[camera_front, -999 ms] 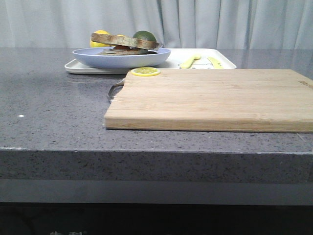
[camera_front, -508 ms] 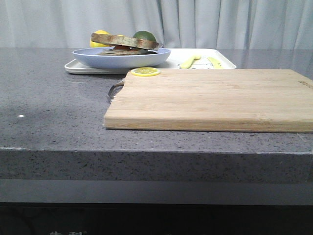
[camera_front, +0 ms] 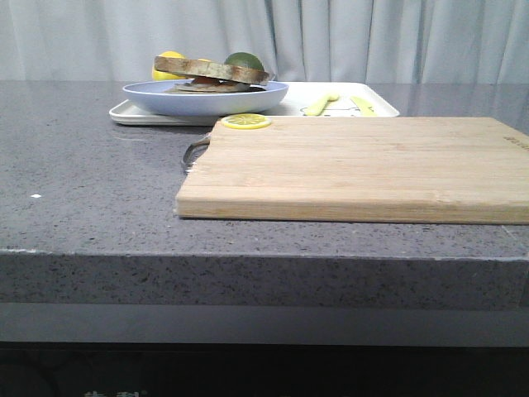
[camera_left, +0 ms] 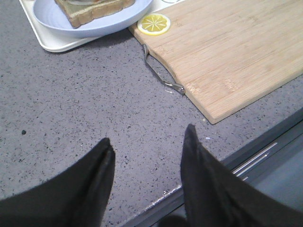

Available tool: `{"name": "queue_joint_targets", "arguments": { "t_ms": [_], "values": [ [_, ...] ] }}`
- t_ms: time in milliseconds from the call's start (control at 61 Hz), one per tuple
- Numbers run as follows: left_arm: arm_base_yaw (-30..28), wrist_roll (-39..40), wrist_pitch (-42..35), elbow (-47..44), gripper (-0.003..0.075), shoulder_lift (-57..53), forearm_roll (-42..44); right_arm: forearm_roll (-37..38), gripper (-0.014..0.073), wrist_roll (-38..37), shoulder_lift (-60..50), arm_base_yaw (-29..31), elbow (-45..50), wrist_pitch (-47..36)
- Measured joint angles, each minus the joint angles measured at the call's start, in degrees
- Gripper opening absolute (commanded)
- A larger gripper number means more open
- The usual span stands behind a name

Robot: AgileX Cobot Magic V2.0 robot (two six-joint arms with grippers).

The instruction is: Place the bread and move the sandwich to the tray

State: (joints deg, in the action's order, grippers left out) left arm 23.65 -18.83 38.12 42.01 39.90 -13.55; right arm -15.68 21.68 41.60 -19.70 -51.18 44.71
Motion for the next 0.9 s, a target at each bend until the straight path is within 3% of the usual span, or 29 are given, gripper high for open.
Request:
{"name": "queue_joint_targets", "arguments": {
  "t_ms": [262,508,557,901],
  "values": [
    [0.0,0.0,-0.1,0.0,0.0307,-0.4,-0.9,0.0,0.03,0.0,0.0,0.0,0.0,0.0],
    [0.0,0.0,-1.5,0.0,0.0029,-0.4,-1.1,0.0,-0.0068,0.0,0.0,0.0,0.0,0.0],
    [0.0,0.0,-1.9,0.0,-0.0018,-0.4,-1.1,0.0,-0.0063,0.0,0.0,0.0,0.0,0.0],
    [0.0,0.0,-2.4,0.0,-0.0018,-0.4,-1.3,0.0,-0.0066,0.0,0.0,0.0,0.0,0.0]
  ]
}}
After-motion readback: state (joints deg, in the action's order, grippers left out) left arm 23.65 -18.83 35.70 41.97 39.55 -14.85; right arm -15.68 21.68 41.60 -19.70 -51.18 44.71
